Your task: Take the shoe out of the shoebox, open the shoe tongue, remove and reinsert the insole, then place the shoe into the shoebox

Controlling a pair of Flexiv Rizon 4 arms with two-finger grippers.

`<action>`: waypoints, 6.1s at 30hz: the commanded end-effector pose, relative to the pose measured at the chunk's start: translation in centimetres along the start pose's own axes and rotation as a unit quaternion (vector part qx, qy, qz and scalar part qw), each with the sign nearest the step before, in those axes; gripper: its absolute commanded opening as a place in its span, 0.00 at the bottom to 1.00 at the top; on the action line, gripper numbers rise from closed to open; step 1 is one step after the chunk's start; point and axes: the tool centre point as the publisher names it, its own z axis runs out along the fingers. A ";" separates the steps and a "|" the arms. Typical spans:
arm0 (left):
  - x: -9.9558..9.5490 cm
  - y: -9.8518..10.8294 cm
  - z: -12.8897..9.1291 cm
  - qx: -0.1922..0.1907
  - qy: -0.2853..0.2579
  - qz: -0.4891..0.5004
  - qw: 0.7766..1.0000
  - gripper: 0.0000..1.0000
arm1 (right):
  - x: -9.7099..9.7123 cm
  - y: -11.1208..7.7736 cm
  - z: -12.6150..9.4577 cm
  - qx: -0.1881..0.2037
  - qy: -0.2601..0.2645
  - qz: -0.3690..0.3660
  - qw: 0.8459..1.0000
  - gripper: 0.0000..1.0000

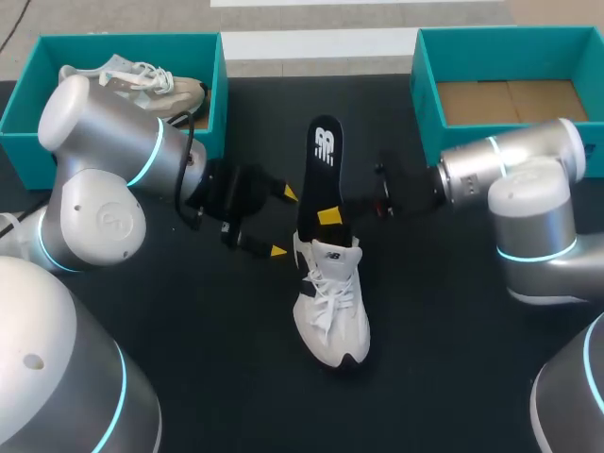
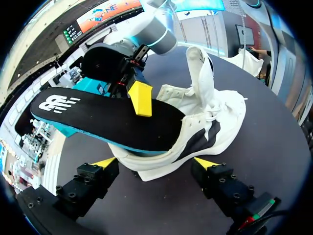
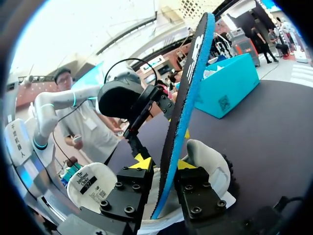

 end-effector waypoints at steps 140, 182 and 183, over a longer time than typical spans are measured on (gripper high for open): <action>0.0 -0.1 0.1 -0.002 0.000 0.000 1.000 1.00 | -0.1 -1.9 2.2 0.083 0.059 0.036 0.994 0.00; 0.0 -0.1 0.1 -0.002 0.000 0.000 1.000 1.00 | 1.7 -3.5 2.8 0.104 0.075 0.120 0.985 0.22; 0.0 -0.1 0.1 -0.002 0.000 0.000 1.000 1.00 | 1.7 -3.5 2.7 0.104 0.074 0.119 0.985 0.22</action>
